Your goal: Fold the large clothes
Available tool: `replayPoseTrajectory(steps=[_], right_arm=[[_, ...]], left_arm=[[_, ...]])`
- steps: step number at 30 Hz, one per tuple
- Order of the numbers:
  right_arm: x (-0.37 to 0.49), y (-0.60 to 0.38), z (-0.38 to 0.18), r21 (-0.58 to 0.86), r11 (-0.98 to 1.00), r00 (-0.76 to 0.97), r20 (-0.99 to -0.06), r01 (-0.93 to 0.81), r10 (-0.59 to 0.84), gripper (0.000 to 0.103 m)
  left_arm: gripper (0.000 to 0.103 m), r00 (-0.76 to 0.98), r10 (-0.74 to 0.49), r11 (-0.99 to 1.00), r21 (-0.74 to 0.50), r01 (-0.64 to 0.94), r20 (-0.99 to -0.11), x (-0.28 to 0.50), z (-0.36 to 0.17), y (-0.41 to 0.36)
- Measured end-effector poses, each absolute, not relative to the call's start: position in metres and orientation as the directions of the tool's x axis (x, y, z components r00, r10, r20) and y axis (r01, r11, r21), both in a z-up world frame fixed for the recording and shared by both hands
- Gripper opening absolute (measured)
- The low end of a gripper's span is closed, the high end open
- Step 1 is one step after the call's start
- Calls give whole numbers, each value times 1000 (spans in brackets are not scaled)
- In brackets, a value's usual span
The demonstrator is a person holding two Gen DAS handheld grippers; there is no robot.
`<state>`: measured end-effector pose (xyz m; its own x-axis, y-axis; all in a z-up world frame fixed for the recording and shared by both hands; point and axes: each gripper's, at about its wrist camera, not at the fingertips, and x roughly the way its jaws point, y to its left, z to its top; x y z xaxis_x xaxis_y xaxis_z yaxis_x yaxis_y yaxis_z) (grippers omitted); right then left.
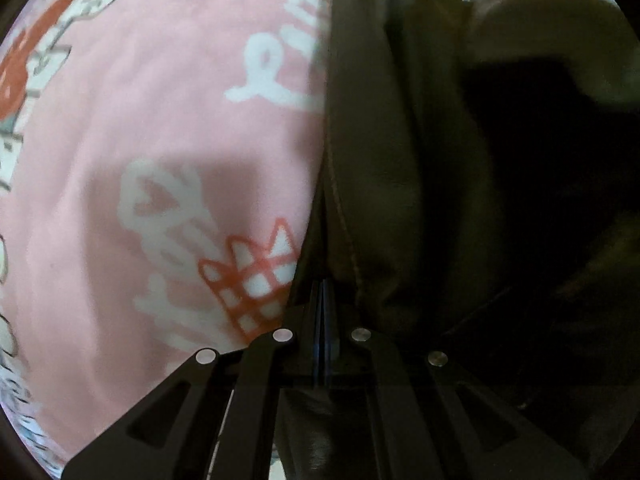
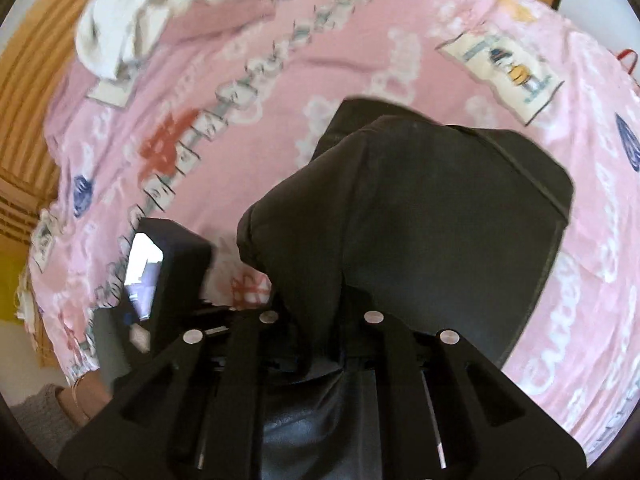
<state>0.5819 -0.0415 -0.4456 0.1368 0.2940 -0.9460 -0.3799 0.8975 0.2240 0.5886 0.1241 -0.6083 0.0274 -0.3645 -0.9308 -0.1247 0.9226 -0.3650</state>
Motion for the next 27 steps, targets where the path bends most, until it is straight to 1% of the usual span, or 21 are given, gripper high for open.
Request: replayPoseTrajectory(steps=[2,5,9,12,15,16,17,18,19,20,21,22,23,25,27], right_arm=[[594,-38,-460,252,897,73,-952,-363,297,10],[602,-26,-471,250,885,11,-961,-392,276,12],[614,-7,-491,218,863,-107,-976,-455,190,15],[620,8,-506,195,854,-168,-977,-483,128,19],[624,20,-519,172,859,-213,-974,-482,76,24],[625,22,-522,165,862,-219,-974,-478,65,26],[625,24,-527,154,868,-223,-973,-472,52,29],[625,26,-531,145,875,-229,-973,-462,40,31],[625,27,-533,140,880,-232,-972,-454,35,34],[624,28,-534,137,883,-232,-972,-449,33,36],[623,28,-534,135,885,-230,-973,-446,32,36],[623,27,-533,138,888,-230,-973,-438,37,37],[623,24,-529,148,892,-232,-972,-428,50,41],[624,18,-519,196,896,-244,-964,-398,103,46],[627,10,-506,261,894,-256,-951,-366,173,47]], left_arm=[[0,38,-390,908,-392,-146,-920,582,-607,134],[0,38,-381,914,-382,-137,-924,571,-603,148],[0,57,-364,922,-368,-121,-930,550,-584,164],[0,118,-322,928,-338,-154,-939,536,-550,178],[0,227,-323,917,-363,-165,-919,525,-497,180],[0,251,-335,911,-380,-161,-908,523,-485,176],[0,271,-376,894,-424,-148,-886,523,-474,168],[0,259,-404,885,-447,-133,-877,525,-470,156],[0,247,-407,887,-445,-124,-879,530,-470,144],[4,226,-379,904,-411,-117,-897,534,-478,132],[4,181,-324,927,-350,-136,-928,539,-494,121],[4,143,-319,928,-340,-155,-937,543,-506,117],[3,93,-304,929,-317,-190,-948,542,-525,114],[3,58,-285,929,-290,-227,-957,533,-544,113],[2,56,-262,935,-268,-233,-963,527,-550,111]])
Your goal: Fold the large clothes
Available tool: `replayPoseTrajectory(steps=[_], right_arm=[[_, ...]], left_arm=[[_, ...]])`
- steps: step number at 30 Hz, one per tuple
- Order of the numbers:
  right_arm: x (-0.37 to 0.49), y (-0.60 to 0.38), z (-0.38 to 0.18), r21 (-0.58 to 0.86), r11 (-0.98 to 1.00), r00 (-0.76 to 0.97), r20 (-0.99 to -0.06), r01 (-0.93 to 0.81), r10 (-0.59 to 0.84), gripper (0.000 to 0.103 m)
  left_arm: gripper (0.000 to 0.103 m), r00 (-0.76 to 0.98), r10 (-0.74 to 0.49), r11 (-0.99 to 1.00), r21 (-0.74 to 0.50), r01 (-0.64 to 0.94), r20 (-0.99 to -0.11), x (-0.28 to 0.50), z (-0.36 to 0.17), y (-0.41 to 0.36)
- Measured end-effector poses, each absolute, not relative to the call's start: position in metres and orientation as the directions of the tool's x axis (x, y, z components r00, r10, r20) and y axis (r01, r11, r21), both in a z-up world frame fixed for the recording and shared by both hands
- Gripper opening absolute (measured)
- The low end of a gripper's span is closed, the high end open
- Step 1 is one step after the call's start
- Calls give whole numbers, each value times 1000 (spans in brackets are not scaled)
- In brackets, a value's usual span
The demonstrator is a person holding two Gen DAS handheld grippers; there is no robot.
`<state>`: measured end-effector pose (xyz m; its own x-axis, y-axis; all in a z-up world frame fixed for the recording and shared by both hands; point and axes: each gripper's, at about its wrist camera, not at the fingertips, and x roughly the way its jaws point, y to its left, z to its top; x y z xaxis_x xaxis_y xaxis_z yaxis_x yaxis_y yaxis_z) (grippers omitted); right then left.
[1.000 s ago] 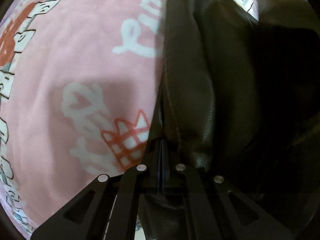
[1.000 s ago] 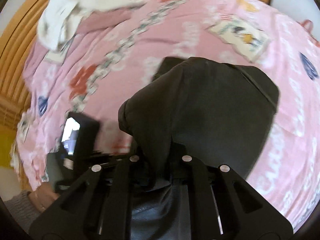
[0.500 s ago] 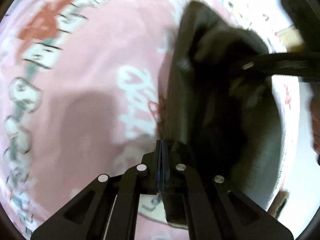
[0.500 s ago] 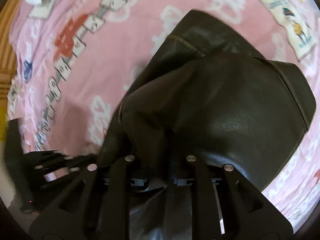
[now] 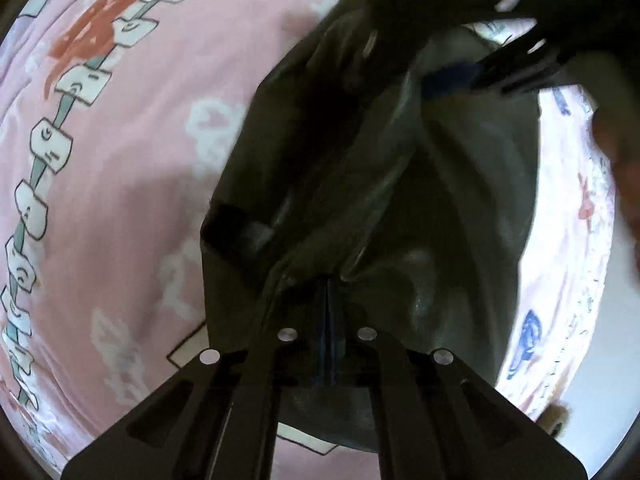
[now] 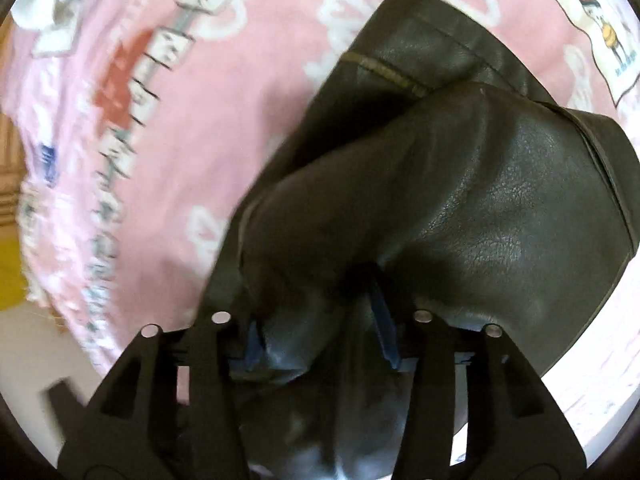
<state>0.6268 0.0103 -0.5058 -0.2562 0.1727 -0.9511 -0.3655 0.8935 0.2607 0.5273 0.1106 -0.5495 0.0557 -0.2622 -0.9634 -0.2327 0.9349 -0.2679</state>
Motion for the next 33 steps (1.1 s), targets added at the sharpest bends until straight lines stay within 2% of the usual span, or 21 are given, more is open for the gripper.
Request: replayPoseTrajectory(steps=[4,7,9,10,11,12,13,16,19,21,23,27,29,30,33], right_arm=[[625,-7,-479,404,847,-247,-910,-344,333,49],[632,-38,-436,554,786,-139,-832,-275,537,59],[634,-58,-414,585,763,-58,-802,-274,594,59],[634,-62,-407,560,776,-16,-814,-291,581,59],[631,-75,-404,504,807,33,-842,-308,539,51],[632,-77,-407,473,824,36,-861,-312,508,39],[631,-81,-421,445,843,-12,-886,-303,464,20],[626,-71,-469,441,846,-181,-897,-299,403,9],[618,-34,-507,443,837,-283,-888,-320,362,10],[625,-20,-523,388,863,-286,-909,-324,302,9],[635,-16,-537,381,890,-295,-906,-251,304,6],[639,-22,-540,362,907,-301,-908,-216,291,6],[637,-22,-536,353,905,-294,-914,-239,279,6],[636,-25,-533,353,904,-294,-914,-239,279,6],[634,-20,-509,402,881,-267,-903,-251,336,10]], left_arm=[[2,54,-226,942,-232,-244,-973,518,-555,111],[2,36,-220,941,-222,-257,-975,511,-562,116],[3,35,-187,953,-190,-238,-982,521,-568,114],[3,35,-177,956,-180,-231,-984,522,-568,112],[3,34,-165,959,-169,-229,-986,523,-568,111],[3,34,-162,958,-165,-234,-986,523,-569,110],[3,32,-160,957,-163,-238,-987,524,-569,110],[3,32,-148,958,-151,-242,-989,526,-571,103],[3,23,-121,970,-123,-211,-992,528,-571,95],[2,19,-78,978,-80,-195,-997,518,-573,90],[2,25,-50,979,-54,-195,-998,515,-557,81],[2,167,-104,968,-138,-210,-980,516,-489,81],[2,198,-237,946,-272,-178,-951,528,-469,69],[5,180,-268,939,-298,-173,-946,536,-473,61],[5,111,-167,959,-187,-211,-980,553,-513,51]])
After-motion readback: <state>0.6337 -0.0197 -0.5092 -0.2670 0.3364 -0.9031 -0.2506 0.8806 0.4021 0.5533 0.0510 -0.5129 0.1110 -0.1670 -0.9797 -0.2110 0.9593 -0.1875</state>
